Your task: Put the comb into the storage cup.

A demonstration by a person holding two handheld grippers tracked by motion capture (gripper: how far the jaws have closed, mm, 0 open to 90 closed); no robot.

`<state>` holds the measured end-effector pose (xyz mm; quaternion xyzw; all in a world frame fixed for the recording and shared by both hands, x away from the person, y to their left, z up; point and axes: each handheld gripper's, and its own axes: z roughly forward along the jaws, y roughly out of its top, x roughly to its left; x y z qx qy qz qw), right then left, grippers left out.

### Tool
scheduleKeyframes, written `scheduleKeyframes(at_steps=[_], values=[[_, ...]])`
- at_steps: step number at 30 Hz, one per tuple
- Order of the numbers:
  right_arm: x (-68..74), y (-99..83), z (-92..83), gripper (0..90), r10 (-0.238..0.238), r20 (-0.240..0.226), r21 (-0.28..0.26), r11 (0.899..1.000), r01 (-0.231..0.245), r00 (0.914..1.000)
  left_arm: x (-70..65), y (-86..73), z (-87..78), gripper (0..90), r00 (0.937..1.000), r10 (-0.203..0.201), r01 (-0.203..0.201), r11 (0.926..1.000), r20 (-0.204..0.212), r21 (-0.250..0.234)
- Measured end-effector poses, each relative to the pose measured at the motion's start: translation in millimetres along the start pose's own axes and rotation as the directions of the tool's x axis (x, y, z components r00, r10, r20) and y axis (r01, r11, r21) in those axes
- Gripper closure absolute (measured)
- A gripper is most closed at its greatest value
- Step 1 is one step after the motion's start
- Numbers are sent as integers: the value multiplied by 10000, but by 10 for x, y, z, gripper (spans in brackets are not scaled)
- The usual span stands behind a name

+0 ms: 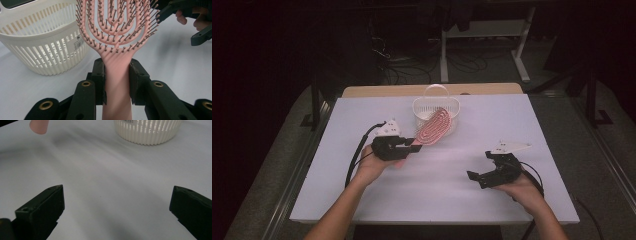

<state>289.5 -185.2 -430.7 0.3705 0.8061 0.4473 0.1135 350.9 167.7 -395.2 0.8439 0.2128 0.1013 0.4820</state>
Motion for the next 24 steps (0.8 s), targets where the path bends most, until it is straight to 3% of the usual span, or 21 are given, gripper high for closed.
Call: scheduleKeyframes(at_steps=[24], values=[[-110,467,218,0,-25,-561,-158,9999,17,9984,36,0,-78,704,9998,-82,75,9994,-193,-339]])
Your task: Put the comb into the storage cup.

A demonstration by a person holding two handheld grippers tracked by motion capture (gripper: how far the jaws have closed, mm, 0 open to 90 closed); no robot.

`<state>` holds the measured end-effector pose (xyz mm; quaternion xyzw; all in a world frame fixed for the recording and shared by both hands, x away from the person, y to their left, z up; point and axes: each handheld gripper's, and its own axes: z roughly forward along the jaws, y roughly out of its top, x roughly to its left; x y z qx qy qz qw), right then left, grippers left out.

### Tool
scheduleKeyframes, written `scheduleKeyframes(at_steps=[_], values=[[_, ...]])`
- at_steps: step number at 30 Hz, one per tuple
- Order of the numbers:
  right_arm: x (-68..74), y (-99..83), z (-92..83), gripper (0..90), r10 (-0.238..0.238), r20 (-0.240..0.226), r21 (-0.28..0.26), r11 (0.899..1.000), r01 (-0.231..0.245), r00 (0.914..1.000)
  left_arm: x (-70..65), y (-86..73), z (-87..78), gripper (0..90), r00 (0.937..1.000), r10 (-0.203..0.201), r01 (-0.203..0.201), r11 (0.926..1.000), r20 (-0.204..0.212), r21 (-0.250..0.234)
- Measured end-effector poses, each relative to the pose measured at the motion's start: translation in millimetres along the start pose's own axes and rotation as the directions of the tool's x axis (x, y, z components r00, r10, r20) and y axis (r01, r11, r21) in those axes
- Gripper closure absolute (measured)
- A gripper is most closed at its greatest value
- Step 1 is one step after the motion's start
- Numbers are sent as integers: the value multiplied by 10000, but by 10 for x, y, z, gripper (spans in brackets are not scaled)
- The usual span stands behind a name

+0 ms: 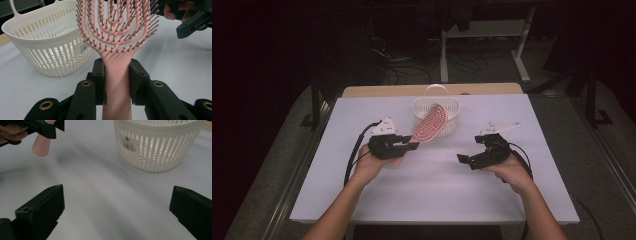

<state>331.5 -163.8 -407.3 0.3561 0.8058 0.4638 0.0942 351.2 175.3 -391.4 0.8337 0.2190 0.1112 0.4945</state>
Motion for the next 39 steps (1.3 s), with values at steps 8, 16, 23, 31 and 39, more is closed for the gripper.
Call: scheduleKeyframes(at_steps=[8,16,23,31,39], values=[[-38,129,86,0,-9,-278,-113,9999,6,9996,20,-8,-12,704,10000,-56,56,10000,-77,-69],[-58,226,173,0,-45,-617,-150,9999,35,9981,28,-7,-23,704,9999,-58,56,9999,-160,-140],[-23,290,257,0,-154,-807,-303,9995,130,9966,35,-11,-16,704,9998,-50,46,9998,-183,-204],[57,333,278,0,-395,-960,-364,9987,361,9946,-5,-16,57,704,9998,2,-7,9998,-211,-211],[147,395,255,0,-528,-1206,-551,9974,464,9913,-57,-25,102,704,9997,32,-37,9998,-228,-214]])
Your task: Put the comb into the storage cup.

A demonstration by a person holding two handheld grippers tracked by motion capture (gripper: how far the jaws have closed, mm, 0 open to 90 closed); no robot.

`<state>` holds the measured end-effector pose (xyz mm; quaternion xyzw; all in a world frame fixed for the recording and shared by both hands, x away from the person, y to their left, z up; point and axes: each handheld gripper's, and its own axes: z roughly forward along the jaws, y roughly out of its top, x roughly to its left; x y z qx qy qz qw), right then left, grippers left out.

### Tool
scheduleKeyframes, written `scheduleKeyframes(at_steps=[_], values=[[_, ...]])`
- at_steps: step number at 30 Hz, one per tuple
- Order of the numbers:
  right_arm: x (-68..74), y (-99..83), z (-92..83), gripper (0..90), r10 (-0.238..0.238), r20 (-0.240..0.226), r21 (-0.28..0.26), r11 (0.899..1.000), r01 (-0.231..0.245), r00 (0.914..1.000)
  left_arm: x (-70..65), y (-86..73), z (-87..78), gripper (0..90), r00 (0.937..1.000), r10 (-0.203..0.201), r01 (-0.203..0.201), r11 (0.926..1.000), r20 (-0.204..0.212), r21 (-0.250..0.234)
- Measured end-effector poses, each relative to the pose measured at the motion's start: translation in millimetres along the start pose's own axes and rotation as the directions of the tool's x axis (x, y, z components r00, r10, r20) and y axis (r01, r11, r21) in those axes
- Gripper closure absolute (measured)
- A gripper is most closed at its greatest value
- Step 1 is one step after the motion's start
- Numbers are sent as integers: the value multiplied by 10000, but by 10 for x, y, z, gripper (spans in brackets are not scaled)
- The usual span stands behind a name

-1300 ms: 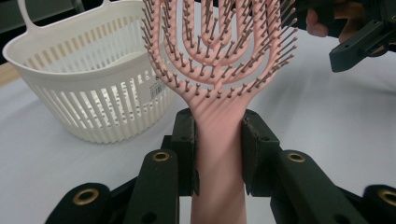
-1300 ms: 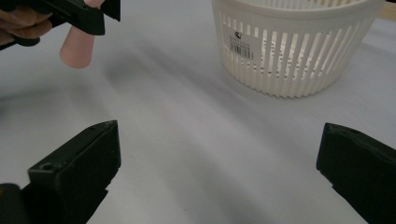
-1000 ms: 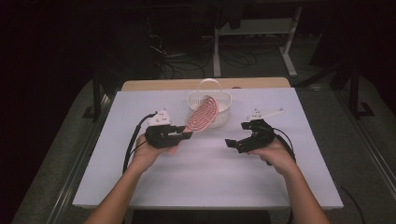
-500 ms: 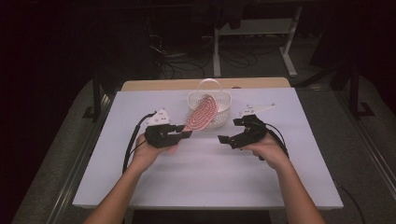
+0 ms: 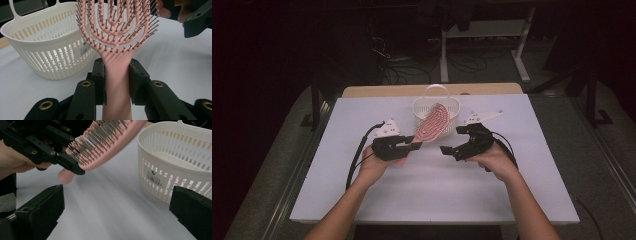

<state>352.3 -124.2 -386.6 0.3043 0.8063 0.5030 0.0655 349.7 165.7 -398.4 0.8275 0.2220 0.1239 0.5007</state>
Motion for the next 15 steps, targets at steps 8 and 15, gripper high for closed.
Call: scheduleKeyframes(at_steps=[8,15], values=[[13,41,-35,0,144,7,-294,9995,-143,9999,-32,-19,30,704,10000,34,-34,10000,-3,54],[-6,57,-93,0,354,158,-598,9976,-344,9992,-93,-24,55,704,9997,229,-228,9997,-60,127]])
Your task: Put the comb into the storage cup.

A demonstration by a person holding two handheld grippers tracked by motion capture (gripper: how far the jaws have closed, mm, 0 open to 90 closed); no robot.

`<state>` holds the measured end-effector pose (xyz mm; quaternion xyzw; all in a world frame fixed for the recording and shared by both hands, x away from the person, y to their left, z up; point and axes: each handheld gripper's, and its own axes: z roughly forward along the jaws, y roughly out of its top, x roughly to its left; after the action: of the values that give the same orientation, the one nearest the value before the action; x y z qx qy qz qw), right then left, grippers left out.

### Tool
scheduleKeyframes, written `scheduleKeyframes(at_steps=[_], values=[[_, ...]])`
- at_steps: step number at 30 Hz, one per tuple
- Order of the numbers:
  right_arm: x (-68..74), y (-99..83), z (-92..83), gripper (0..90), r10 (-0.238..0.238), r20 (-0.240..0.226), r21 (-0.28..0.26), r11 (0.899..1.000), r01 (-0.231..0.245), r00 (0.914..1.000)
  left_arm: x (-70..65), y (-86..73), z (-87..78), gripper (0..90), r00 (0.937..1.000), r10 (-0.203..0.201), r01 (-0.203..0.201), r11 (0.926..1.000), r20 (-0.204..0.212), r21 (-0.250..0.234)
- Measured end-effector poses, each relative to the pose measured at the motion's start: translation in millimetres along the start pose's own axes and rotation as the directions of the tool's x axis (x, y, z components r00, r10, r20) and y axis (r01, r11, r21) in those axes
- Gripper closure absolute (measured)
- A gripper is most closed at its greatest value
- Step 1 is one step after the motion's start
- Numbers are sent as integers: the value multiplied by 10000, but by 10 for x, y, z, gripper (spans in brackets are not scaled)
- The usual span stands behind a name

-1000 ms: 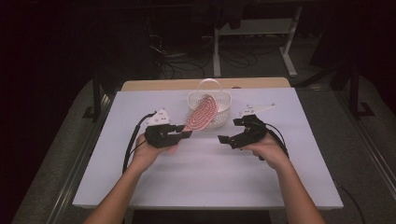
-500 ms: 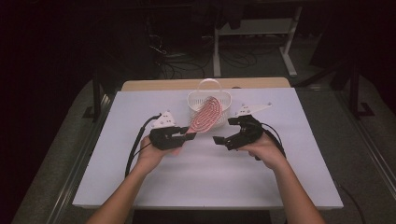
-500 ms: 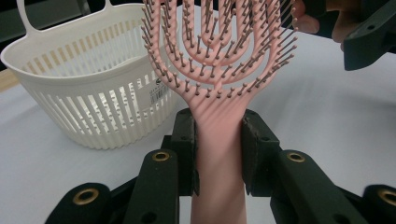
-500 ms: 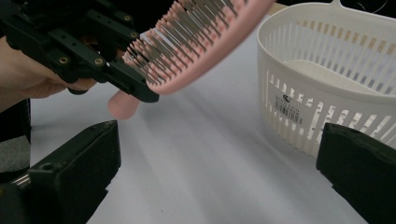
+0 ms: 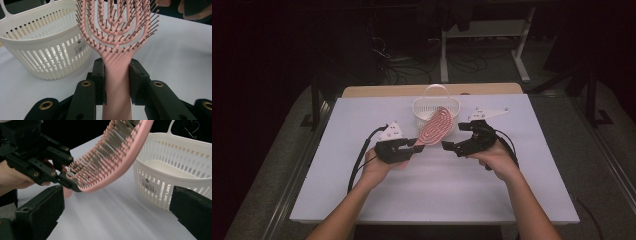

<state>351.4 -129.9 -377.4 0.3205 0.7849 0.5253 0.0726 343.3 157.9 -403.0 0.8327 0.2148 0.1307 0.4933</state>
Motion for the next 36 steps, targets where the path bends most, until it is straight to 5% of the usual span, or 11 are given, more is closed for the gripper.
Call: scheduleKeyframes(at_steps=[36], values=[[31,13,61,44,847,89,-504,9952,-841,9964,-276,-56,155,703,9976,673,-672,9977,-183,69]])
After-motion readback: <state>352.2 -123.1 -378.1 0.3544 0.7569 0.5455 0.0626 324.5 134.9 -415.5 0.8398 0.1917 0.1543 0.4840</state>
